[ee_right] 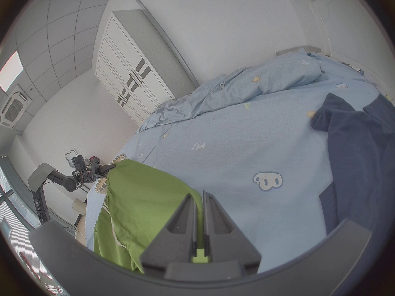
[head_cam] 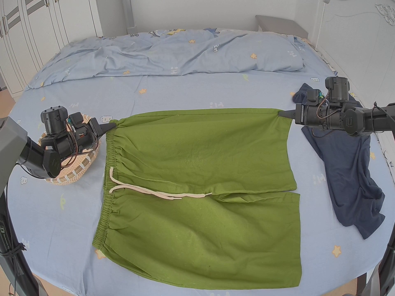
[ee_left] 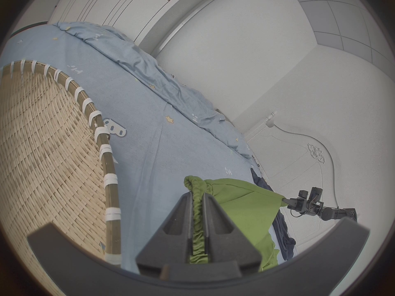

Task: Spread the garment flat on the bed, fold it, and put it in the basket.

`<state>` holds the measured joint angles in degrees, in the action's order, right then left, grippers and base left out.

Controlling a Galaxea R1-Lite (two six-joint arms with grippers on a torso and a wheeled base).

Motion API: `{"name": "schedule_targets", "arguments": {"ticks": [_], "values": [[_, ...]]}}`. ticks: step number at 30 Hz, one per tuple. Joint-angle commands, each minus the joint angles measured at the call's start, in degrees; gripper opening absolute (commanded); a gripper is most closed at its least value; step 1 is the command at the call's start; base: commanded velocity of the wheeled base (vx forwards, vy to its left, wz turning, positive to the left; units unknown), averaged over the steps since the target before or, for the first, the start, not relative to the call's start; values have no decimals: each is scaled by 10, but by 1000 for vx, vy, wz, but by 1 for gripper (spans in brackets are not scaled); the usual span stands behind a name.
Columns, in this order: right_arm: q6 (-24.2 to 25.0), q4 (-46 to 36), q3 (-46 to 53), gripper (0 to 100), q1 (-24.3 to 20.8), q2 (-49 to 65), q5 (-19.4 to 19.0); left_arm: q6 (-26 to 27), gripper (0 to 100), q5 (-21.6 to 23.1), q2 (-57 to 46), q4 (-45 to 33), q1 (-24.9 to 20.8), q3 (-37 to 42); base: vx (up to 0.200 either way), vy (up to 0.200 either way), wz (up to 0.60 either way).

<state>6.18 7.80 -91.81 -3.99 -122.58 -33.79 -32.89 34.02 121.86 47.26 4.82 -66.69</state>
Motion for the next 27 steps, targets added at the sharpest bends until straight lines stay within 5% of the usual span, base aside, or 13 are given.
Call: {"name": "schedule_targets", "arguments": {"ticks": [1, 16, 17, 22, 23, 27], "values": [[1, 0, -11, 0, 1, -21, 0, 0, 0, -1, 12, 0, 2, -9, 0, 0, 0], [4, 3, -42, 0, 1, -62, 6, 0, 0, -1, 40, -4, 0, -40, 0, 0, 0], [5, 2, -44, 100, 1, -64, 6, 0, 0, -1, 41, -4, -2, -40, 0, 0, 0], [5, 5, -43, 100, 1, -65, 6, 0, 0, -2, 40, -3, -4, -40, 0, 0, 0], [5, 5, -43, 100, 1, -64, 6, 0, 100, -2, 38, -2, -5, -40, 0, 0, 0], [5, 5, -37, 100, 1, -63, 5, 2, 100, -2, 34, 1, -8, -34, 0, 0, 0]]}}
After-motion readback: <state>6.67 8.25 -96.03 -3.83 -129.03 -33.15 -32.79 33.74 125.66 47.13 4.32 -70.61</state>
